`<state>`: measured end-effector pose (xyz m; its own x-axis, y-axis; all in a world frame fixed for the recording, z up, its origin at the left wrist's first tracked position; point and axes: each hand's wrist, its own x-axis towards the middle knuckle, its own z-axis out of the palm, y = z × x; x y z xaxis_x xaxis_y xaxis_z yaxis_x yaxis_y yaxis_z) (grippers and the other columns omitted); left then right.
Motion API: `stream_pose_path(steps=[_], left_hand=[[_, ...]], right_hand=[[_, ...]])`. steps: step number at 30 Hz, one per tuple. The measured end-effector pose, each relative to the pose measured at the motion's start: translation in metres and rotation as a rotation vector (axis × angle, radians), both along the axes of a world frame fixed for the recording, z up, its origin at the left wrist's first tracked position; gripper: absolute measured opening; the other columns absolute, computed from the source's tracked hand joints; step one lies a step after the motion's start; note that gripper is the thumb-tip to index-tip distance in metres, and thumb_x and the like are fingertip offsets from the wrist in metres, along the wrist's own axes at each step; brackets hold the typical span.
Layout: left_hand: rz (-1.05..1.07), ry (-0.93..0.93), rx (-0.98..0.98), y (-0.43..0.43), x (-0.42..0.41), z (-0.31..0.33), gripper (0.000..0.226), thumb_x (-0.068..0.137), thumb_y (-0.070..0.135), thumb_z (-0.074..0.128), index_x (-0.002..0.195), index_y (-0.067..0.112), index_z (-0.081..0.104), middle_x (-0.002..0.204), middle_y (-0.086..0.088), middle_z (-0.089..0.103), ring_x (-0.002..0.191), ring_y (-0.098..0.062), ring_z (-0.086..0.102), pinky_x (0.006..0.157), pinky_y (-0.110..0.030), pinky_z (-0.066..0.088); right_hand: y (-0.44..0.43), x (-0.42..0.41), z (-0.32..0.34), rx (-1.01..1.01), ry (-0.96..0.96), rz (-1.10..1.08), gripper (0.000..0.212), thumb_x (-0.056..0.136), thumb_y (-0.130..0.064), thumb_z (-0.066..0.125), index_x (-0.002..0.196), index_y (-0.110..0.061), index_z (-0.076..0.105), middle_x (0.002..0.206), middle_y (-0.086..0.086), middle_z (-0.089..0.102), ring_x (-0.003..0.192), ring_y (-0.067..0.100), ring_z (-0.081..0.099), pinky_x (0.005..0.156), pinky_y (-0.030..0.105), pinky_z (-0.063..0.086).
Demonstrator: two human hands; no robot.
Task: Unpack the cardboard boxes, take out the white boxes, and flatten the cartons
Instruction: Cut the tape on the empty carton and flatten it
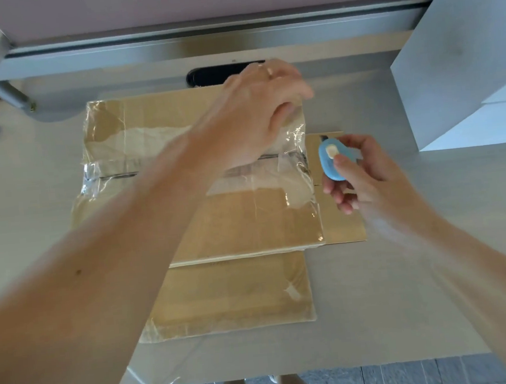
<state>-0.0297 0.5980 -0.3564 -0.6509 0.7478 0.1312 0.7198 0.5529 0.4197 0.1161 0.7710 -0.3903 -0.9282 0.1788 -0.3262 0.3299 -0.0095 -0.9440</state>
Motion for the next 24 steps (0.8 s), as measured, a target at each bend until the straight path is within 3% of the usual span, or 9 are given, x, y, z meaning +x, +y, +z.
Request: stream_pose_path(steps=[4,9,12,16,24], left_hand=[[-0.208,0.105,-0.224,0.018,-0.020,0.000,0.025,0.105,0.037,0.053,0.112,0.018,0.068,0.122,0.000,0.065,0.119,-0.026,0.054,0.102,-0.049,0.043],[-0.306,0.189,-0.251,0.035,-0.028,-0.004,0.033,0.106,0.047,0.050,0.096,0.018,0.062,0.095,0.003,0.059,0.095,-0.025,0.056,0.086,-0.048,0.046],[-0.246,0.200,-0.286,0.041,-0.029,-0.013,0.043,0.107,0.053,0.039,0.091,0.021,0.063,0.084,0.010,0.050,0.093,-0.023,0.055,0.092,-0.046,0.042],[-0.199,0.164,-0.349,0.048,-0.032,-0.020,0.060,0.109,0.050,0.022,0.085,0.016,0.066,0.081,0.007,0.052,0.090,-0.024,0.054,0.102,-0.051,0.036],[-0.165,0.098,-0.257,0.049,-0.036,-0.024,0.047,0.110,0.041,0.028,0.073,0.020,0.049,0.074,0.008,0.044,0.079,-0.019,0.045,0.098,-0.053,0.039]], right_hand=[[-0.002,0.000,-0.002,-0.020,0.024,-0.033,0.005,0.109,-0.026,0.053,0.109,-0.022,0.055,0.075,0.003,0.072,0.055,0.016,0.055,0.045,0.024,0.043],[0.004,-0.002,-0.008,-0.022,0.006,-0.106,0.014,0.107,-0.020,0.055,0.101,-0.016,0.067,0.069,0.003,0.069,0.052,0.014,0.055,0.043,0.023,0.043],[0.003,-0.006,-0.012,-0.008,0.008,-0.089,0.013,0.106,-0.022,0.057,0.102,-0.016,0.068,0.067,0.003,0.068,0.052,0.014,0.054,0.043,0.024,0.041],[0.003,-0.013,-0.014,-0.030,0.021,-0.087,0.024,0.093,-0.038,0.058,0.097,-0.018,0.070,0.063,0.000,0.064,0.051,0.017,0.052,0.043,0.026,0.038],[0.001,-0.020,-0.018,-0.015,0.043,-0.074,0.023,0.097,-0.037,0.056,0.099,-0.020,0.071,0.062,-0.001,0.063,0.051,0.015,0.051,0.044,0.025,0.038]])
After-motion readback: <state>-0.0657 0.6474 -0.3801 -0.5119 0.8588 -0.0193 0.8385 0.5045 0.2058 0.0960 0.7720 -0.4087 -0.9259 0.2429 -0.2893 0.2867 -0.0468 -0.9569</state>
